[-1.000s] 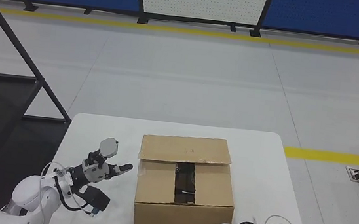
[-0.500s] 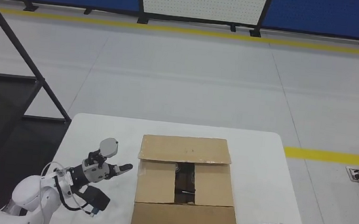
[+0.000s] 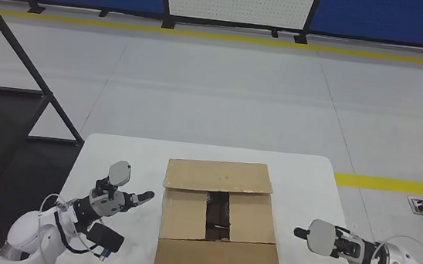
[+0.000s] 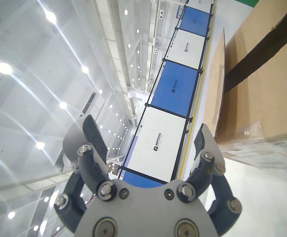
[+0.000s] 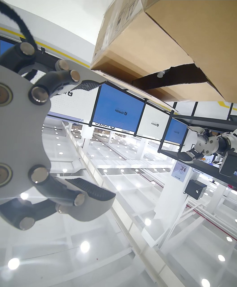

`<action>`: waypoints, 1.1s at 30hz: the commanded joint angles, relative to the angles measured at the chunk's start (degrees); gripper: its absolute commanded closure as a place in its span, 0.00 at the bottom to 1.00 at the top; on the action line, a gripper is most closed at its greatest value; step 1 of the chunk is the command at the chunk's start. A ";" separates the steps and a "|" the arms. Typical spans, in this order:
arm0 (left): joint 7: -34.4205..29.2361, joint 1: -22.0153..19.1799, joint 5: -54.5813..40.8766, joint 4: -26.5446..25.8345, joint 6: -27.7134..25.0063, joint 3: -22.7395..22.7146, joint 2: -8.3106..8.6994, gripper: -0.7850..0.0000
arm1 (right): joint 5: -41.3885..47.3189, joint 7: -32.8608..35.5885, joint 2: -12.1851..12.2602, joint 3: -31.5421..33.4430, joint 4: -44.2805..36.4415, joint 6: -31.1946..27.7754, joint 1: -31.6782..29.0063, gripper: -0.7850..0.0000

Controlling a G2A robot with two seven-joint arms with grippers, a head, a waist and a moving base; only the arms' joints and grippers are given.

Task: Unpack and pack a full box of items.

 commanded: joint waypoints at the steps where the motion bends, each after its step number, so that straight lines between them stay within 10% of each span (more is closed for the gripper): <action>1: 0.00 -0.03 0.03 0.02 -0.01 0.03 -0.01 0.00 | 0.03 0.04 0.00 0.01 0.00 0.00 -0.01 0.00; 10: -1.29 -0.37 1.80 -1.52 -1.10 0.45 0.06 0.00 | 3.13 2.62 -0.45 -3.59 1.18 -4.76 1.05 0.00; 22: -2.07 -2.84 12.98 1.74 1.86 -2.85 1.27 0.00 | 7.66 13.26 -2.88 -16.67 11.77 -20.72 18.76 0.00; 33: -1.35 -1.88 14.00 1.67 0.82 -3.29 1.55 0.00 | 7.66 13.26 -2.88 -16.67 11.77 -20.72 18.76 0.00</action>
